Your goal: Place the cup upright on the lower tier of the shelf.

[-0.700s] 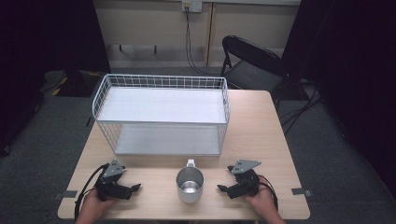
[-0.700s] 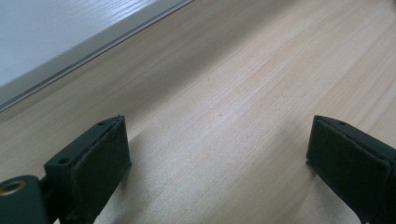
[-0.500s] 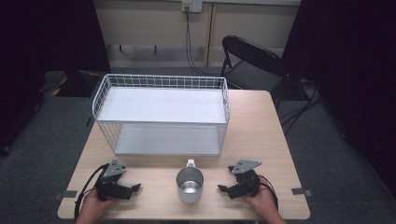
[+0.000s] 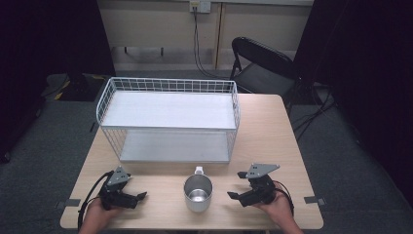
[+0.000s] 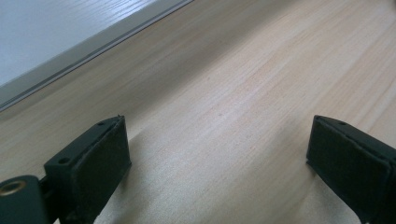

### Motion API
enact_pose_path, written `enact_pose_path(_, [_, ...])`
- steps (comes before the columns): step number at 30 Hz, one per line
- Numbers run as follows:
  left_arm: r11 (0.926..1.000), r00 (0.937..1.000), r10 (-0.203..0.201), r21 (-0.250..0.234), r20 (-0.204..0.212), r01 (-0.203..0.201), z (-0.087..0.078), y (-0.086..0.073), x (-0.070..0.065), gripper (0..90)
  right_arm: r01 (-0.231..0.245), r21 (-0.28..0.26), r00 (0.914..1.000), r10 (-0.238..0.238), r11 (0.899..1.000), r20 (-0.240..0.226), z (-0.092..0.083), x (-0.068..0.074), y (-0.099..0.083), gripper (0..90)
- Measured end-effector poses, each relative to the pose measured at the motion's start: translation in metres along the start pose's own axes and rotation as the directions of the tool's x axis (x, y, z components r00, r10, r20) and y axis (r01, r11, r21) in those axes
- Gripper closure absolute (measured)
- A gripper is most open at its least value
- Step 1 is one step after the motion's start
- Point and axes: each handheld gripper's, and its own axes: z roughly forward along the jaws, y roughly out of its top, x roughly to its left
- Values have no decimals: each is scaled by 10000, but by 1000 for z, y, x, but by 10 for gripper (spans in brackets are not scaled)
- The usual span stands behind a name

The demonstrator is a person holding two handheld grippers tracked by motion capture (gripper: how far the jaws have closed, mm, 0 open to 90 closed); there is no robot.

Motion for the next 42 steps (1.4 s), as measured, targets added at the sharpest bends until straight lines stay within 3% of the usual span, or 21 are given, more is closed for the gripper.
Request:
enact_pose_path(13, [10000, 10000, 1, 1, 0, -1, 0, 0, 0, 53, 560, -299, 9957, -580, 9980, -722, -14, 22, 29, 183])
enact_pose_path(15, [10000, 10000, 0, -1, -1, 0, 0, 0, 0, 53, 618, -380, 9925, -654, 9974, -1031, -16, 27, 36, 177])
enact_pose_path(30, [10000, 10000, -4, -32, -29, 4, 0, 0, 0, 53, 1231, -513, 9831, -1289, 9911, -1301, -17, 44, 59, 181])
enact_pose_path(42, [10000, 10000, 19, -14, -31, -19, 0, 0, 0, 53, 1946, -401, 9620, -1987, 9801, -1874, -3, 68, 73, 189])
